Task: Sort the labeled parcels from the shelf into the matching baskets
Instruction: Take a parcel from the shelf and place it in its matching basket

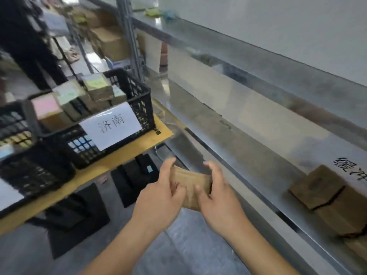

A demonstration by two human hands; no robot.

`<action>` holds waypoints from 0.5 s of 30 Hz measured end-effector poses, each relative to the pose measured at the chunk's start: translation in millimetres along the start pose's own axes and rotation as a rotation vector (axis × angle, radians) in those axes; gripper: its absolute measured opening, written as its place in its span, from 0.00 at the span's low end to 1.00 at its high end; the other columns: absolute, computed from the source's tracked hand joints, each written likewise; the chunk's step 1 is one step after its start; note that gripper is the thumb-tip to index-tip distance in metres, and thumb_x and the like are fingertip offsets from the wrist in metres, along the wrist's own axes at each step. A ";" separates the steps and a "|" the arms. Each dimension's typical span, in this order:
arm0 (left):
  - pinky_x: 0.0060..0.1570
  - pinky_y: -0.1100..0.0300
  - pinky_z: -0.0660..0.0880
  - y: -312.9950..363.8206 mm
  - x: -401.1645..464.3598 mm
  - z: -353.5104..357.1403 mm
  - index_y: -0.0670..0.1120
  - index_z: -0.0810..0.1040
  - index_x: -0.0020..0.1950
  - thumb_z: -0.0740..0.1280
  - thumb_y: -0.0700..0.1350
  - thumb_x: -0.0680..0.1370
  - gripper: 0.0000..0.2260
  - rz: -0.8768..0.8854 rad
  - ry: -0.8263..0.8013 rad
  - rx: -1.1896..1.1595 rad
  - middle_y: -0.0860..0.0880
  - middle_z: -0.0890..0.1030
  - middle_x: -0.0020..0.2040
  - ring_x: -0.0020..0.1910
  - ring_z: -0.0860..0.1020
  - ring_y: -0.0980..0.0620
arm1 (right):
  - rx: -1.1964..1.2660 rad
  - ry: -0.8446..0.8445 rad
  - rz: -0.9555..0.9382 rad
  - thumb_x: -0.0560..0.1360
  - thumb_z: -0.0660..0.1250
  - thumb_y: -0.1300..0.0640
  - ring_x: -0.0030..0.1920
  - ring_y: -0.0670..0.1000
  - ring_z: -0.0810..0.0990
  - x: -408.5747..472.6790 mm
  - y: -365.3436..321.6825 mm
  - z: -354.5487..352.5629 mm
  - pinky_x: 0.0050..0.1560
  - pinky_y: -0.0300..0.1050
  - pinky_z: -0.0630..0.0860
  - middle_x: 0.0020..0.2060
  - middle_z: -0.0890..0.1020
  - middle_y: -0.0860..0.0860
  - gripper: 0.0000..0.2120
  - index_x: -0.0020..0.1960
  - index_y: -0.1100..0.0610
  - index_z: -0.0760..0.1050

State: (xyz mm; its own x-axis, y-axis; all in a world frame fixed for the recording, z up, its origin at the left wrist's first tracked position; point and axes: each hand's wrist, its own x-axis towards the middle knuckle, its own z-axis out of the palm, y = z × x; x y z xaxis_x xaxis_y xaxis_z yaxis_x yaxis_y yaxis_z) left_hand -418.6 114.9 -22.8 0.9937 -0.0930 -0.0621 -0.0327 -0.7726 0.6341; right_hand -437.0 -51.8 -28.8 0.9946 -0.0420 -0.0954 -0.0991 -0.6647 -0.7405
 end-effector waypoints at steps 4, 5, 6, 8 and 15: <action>0.39 0.52 0.76 -65.5 -23.6 -53.4 0.63 0.64 0.58 0.56 0.54 0.82 0.06 -0.104 0.075 -0.056 0.53 0.80 0.35 0.34 0.78 0.53 | 0.023 -0.110 -0.081 0.81 0.60 0.49 0.53 0.40 0.73 4.9 -50.5 64.6 0.54 0.42 0.73 0.56 0.73 0.45 0.14 0.65 0.36 0.69; 0.38 0.52 0.75 -78.5 -28.9 -65.5 0.59 0.64 0.54 0.55 0.57 0.82 0.04 -0.130 0.114 -0.092 0.53 0.80 0.35 0.34 0.78 0.52 | 0.057 -0.118 -0.099 0.81 0.59 0.45 0.54 0.39 0.73 4.6 -64.5 79.5 0.51 0.37 0.71 0.54 0.74 0.45 0.07 0.59 0.38 0.71; 0.37 0.51 0.74 -90.2 -33.1 -76.3 0.56 0.63 0.51 0.53 0.59 0.83 0.08 -0.136 0.150 -0.101 0.53 0.80 0.35 0.34 0.77 0.50 | 0.081 -0.117 -0.133 0.81 0.57 0.40 0.54 0.39 0.72 4.4 -78.8 93.3 0.47 0.34 0.68 0.51 0.76 0.46 0.07 0.53 0.40 0.71; 0.38 0.51 0.72 -113.5 -42.0 -96.1 0.54 0.64 0.49 0.52 0.60 0.83 0.12 -0.156 0.212 -0.084 0.54 0.79 0.36 0.34 0.76 0.50 | 0.093 -0.095 -0.203 0.80 0.54 0.33 0.53 0.41 0.71 4.4 -102.6 121.4 0.44 0.32 0.66 0.47 0.77 0.48 0.16 0.46 0.43 0.70; 0.34 0.57 0.71 -170.9 -60.6 -144.7 0.51 0.65 0.44 0.59 0.56 0.81 0.11 -0.282 0.367 -0.180 0.58 0.79 0.36 0.35 0.76 0.54 | 0.228 -0.174 -0.234 0.82 0.58 0.43 0.52 0.38 0.71 10.1 -169.2 179.5 0.46 0.27 0.67 0.48 0.75 0.52 0.12 0.44 0.47 0.71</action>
State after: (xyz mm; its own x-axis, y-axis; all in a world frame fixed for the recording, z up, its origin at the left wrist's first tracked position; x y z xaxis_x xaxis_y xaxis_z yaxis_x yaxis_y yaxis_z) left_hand -457.8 343.4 -15.8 0.9344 0.3561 0.0049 0.2293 -0.6122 0.7567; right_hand -415.9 194.2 -23.9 0.9727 0.2321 -0.0037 0.1058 -0.4576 -0.8828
